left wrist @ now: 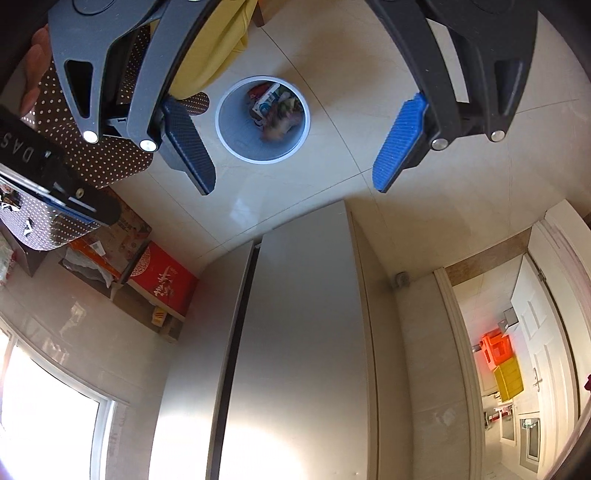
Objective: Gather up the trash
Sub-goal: 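Open both tools to drop the bottle and box into the wastebasket, then move both tools back over the table toward the remaining wrappers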
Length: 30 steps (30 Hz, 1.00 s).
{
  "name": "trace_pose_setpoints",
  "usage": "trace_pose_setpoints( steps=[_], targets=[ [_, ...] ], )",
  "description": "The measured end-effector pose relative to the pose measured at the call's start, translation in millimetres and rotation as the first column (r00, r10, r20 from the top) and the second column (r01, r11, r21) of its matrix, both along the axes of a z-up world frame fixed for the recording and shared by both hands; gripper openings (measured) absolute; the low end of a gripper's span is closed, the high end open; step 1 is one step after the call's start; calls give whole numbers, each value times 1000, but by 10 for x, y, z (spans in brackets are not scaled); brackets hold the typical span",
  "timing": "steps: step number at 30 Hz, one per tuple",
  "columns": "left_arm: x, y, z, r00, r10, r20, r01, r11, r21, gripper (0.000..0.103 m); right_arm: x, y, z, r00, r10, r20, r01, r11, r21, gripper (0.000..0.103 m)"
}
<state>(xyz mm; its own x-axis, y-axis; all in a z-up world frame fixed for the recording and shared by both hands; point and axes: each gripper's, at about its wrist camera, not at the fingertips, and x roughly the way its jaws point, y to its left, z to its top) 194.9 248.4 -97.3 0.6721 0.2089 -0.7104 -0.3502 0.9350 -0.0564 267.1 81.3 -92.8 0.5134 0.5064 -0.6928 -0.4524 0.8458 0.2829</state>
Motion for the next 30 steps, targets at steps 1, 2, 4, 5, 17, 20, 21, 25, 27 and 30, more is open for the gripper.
trace_pose_setpoints(
  steps=[1, 2, 4, 5, 17, 20, 21, 25, 27, 30],
  targets=[
    [8, -22, 7, 1000, -4, 1, 4, 1000, 0, 86, -22, -1, 2, 1000, 1, -1, -1, 1000, 0, 43],
    [19, -51, 20, 1000, -11, 3, 11, 1000, 1, 86, -21, -18, 6, 1000, -1, 1, 1, 1000, -2, 43],
    [18, -96, 32, 1000, -20, 7, 20, 1000, 4, 86, -30, -69, 20, 1000, -10, 5, 10, 1000, -4, 43],
    [27, -129, 49, 1000, -26, 10, 26, 1000, 4, 86, -42, -75, 22, 1000, -13, 5, 13, 1000, -4, 43],
    [187, -593, 202, 993, -117, 32, 117, 993, 8, 86, -65, -733, 123, 992, -125, 22, 125, 992, 14, 43],
    [242, -754, 222, 988, -152, 37, 152, 988, 6, 86, -53, -982, 166, 984, -176, 29, 175, 984, 16, 47],
    [275, -834, 234, 985, -170, 40, 170, 985, 2, 86, -47, -1097, 180, 979, -200, 31, 199, 980, 16, 47],
    [379, -1102, 251, 975, -219, 41, 220, 976, -6, 86, 13, -1480, 182, 961, -276, 27, 275, 961, 13, 49],
    [450, -1257, 248, 967, -253, 37, 254, 967, -14, 86, 43, -1718, 185, 948, -319, 21, 319, 948, 13, 49],
    [544, -1457, 247, 953, -301, 34, 302, 953, -27, 86, 79, -2001, 217, 926, -377, 22, 377, 926, 3, 50]
  ],
)
